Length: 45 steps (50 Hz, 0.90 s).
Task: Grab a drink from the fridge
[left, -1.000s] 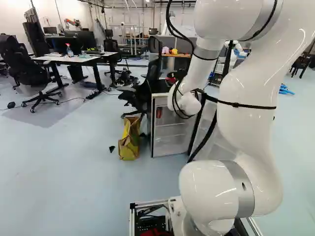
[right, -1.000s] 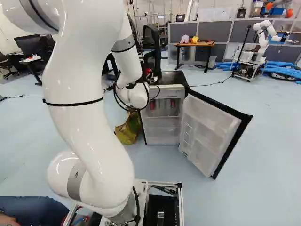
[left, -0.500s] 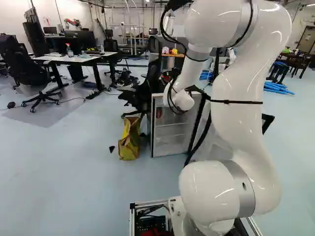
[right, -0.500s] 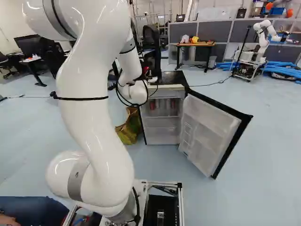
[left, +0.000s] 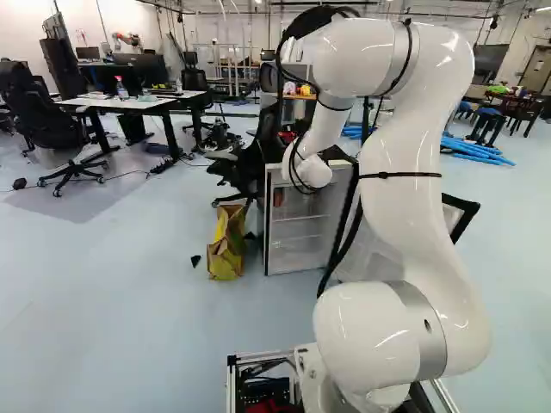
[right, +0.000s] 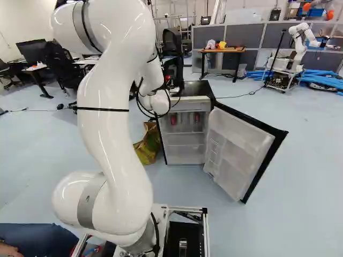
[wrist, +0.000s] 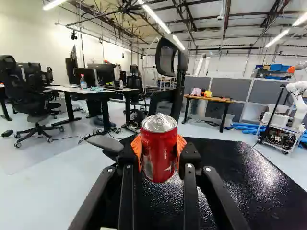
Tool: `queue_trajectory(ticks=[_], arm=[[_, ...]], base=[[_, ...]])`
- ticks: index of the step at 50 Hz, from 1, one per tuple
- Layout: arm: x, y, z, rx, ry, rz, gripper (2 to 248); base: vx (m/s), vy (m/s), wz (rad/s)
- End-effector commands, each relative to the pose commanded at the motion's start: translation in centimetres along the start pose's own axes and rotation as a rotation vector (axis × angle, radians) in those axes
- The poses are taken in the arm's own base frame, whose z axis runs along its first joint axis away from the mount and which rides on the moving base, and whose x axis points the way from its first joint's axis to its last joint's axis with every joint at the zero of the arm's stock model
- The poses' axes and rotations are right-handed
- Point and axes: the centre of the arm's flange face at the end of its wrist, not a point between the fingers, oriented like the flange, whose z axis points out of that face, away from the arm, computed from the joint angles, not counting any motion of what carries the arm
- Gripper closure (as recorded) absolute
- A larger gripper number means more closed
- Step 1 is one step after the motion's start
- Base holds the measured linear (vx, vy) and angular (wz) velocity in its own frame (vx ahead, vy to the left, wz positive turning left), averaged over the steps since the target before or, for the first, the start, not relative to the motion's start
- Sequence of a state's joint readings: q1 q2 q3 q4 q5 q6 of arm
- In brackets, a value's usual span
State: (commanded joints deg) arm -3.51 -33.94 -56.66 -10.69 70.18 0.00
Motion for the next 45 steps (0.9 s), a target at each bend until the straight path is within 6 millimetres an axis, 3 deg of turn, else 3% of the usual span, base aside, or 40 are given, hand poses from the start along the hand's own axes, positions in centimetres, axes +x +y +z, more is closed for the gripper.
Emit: queue_trajectory(ticks=[45], arm=[[-3.6,0.9,8.2,0.000,-0.078,-0.013,158]], base=[[0.000,0.000,0.000]])
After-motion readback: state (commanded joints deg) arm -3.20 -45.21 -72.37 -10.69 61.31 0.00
